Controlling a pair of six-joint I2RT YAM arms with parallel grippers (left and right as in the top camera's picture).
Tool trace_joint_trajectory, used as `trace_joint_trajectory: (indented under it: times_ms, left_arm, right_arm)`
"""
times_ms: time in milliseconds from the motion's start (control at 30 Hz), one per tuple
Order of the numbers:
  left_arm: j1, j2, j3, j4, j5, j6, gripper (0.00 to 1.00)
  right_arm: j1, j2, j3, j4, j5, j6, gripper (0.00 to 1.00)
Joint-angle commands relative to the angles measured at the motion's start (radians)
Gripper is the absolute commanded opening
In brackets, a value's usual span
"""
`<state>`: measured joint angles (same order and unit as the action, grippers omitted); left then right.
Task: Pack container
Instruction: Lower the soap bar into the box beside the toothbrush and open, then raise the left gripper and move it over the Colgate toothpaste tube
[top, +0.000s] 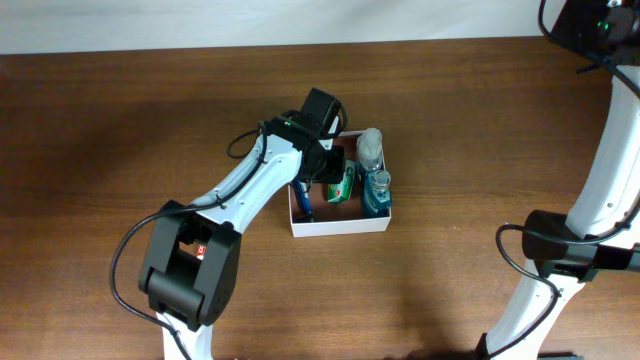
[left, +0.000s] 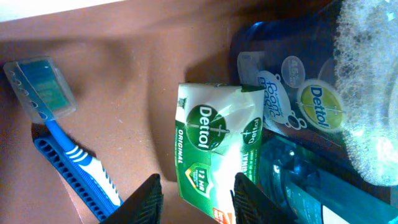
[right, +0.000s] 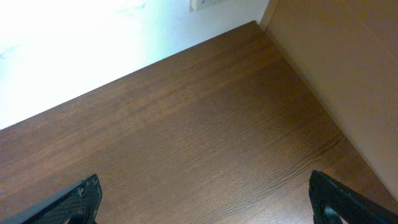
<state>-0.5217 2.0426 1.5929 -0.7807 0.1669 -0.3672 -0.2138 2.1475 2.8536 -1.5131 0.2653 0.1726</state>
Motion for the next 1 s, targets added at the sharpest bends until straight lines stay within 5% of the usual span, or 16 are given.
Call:
trace_joint_trajectory:
  times_ms: [0,500,967]
  left_arm:
    - [0.0,0.007,-0.008,0.003,-0.011,-0.006,0.37]
    - [0.048,-0.105,0.057,-0.071,-0.008,0.025,0.37]
    - [0.327,-0.259,0.057,-0.286,-0.064,0.092,0.38]
  right_arm:
    - [-0.003,-0.008,0.006,0.001,0.009,0.0,0.98]
    - [-0.003,-0.008,0.006,0.001,0.009,0.0,0.98]
    - [-0.003,-0.008,0.006,0.001,0.008,0.0,0.98]
